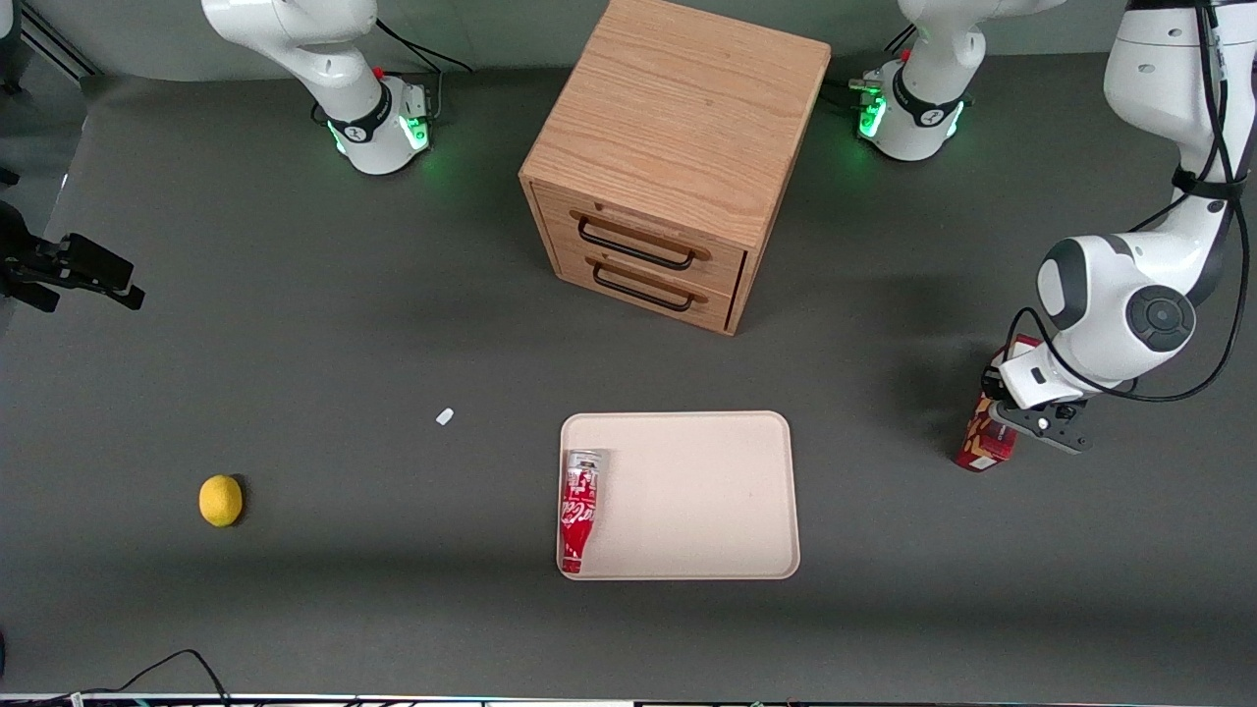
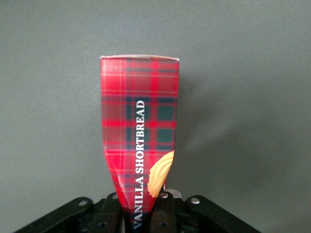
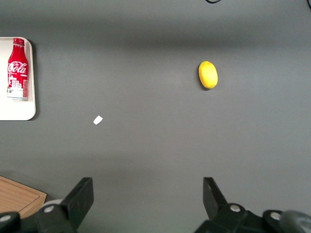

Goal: Place red cookie box on tray
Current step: 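Lift the red shortbread box upright with the left gripper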

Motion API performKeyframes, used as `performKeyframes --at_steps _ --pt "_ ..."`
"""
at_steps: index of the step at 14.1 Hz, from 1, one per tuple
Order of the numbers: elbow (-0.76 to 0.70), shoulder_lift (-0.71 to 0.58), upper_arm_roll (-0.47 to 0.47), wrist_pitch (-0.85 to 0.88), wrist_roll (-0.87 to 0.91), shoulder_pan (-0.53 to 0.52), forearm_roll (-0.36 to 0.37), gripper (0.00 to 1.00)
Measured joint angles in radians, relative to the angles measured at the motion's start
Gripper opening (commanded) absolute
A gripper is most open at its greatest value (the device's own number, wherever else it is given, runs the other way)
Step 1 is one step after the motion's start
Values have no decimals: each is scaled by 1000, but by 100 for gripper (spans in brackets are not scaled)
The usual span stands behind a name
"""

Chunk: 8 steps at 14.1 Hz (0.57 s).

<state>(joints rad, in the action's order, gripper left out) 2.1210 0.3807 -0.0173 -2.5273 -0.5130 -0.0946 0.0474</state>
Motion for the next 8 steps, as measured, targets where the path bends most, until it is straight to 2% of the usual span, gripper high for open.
performKeyframes --at_steps 3,8 --pt "-50 -9 11 68 0 0 -22 0" --pt "-226 -101 12 378 39 2 -70 0"
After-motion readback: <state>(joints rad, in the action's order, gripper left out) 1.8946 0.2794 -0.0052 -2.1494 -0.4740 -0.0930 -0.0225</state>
